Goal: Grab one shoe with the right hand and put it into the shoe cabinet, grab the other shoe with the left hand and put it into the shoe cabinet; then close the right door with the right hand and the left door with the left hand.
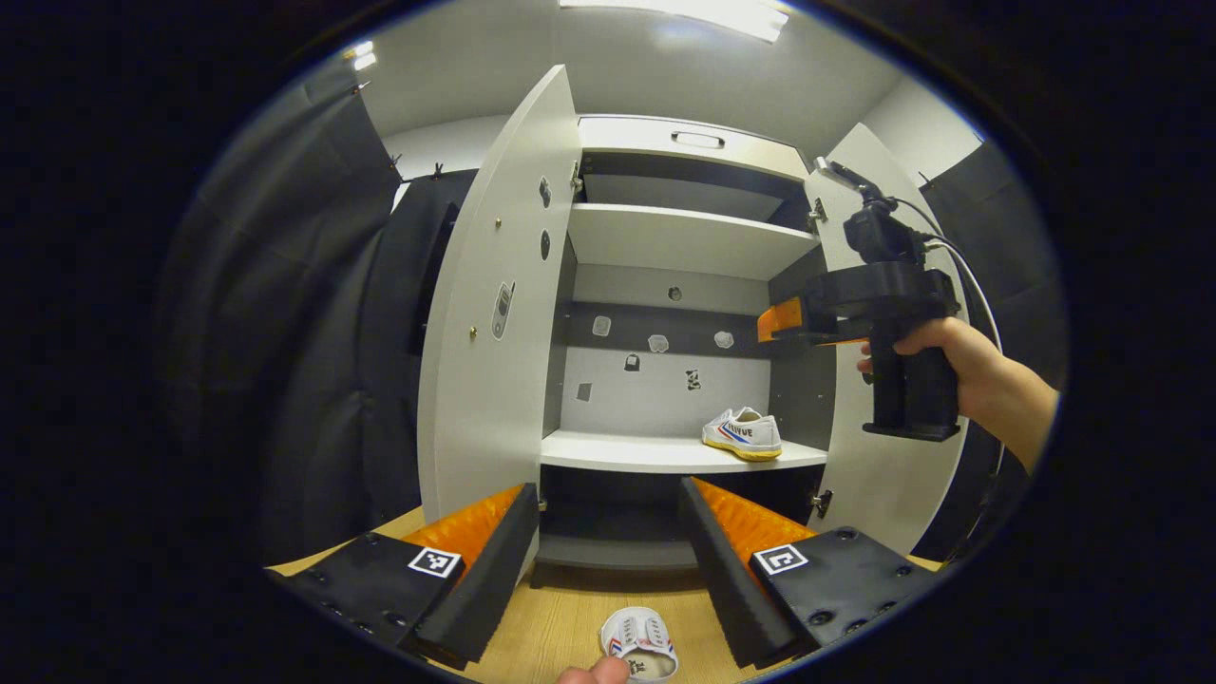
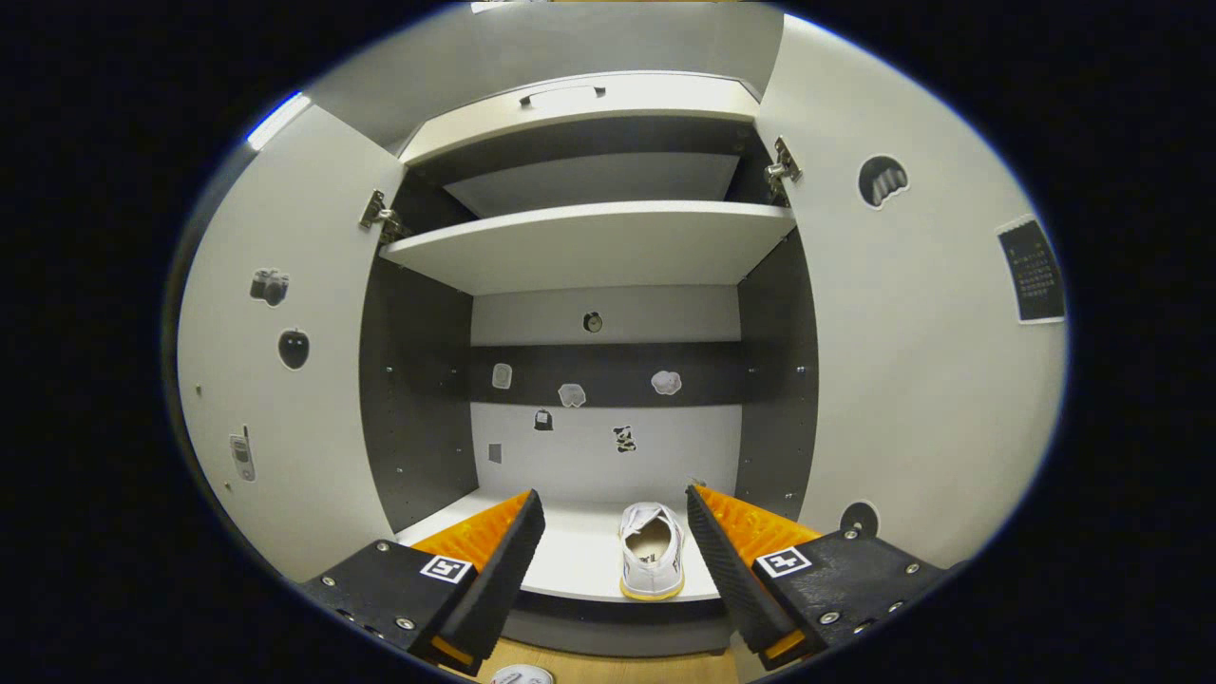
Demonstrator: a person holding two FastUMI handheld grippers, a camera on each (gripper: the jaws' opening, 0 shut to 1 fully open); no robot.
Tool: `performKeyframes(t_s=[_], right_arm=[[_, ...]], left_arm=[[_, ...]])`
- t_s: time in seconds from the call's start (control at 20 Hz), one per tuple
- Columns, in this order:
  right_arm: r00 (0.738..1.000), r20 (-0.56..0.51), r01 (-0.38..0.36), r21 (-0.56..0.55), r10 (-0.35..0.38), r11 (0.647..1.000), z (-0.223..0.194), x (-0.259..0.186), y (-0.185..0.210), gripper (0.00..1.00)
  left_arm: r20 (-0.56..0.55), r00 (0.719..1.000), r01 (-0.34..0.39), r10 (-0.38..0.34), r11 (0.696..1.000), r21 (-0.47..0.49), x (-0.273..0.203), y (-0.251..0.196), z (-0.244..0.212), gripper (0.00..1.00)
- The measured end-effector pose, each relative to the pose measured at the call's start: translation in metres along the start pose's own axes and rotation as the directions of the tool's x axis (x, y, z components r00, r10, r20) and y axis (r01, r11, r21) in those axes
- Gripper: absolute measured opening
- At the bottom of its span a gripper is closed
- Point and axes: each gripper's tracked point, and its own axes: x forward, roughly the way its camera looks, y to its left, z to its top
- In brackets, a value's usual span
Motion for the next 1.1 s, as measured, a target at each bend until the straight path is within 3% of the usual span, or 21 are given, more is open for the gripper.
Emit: performKeyframes(t_s=[0.3,0.55,0.6,0.65,0.8,0.95,1.1], right_arm=[[0.994,0.106,0.018,-0.041,-0.014,0.999,-0.025,-0.081,-0.01,0.93],[0.994,0.083,0.082,-0.053,-0.077,0.995,-0.071,-0.129,-0.033,0.93],[0.992,0.079,0.097,-0.045,-0.094,0.994,-0.08,-0.137,-0.039,0.97],[0.991,0.081,0.11,-0.038,-0.107,0.993,-0.085,-0.145,-0.045,0.93],[0.986,0.087,0.144,-0.027,-0.141,0.989,-0.096,-0.159,-0.059,0.93],[0.984,0.077,0.16,-0.017,-0.158,0.987,-0.104,-0.169,-0.07,0.93],[0.986,0.06,0.158,-0.02,-0.157,0.987,-0.113,-0.175,-0.073,0.93]], left_arm=[[-0.052,0.998,0.024,-0.025,1.0,-0.016,-0.004,-0.011,-0.017,0.96],[-0.102,0.994,0.046,-0.047,0.999,-0.007,-0.003,-0.021,-0.035,0.95],[-0.119,0.992,0.053,-0.054,0.999,-0.012,-0.003,-0.023,-0.041,0.96],[-0.135,0.989,0.056,-0.058,0.998,-0.014,-0.003,-0.024,-0.046,0.96],[-0.207,0.978,0.042,-0.039,0.999,0.011,0.002,-0.018,-0.073,0.96],[-0.332,0.94,0.09,-0.073,0.995,0.037,0.006,-0.015,-0.124,0.96],[-0.485,0.865,0.152,-0.125,0.988,0.018,-0.005,-0.017,-0.187,0.97]])
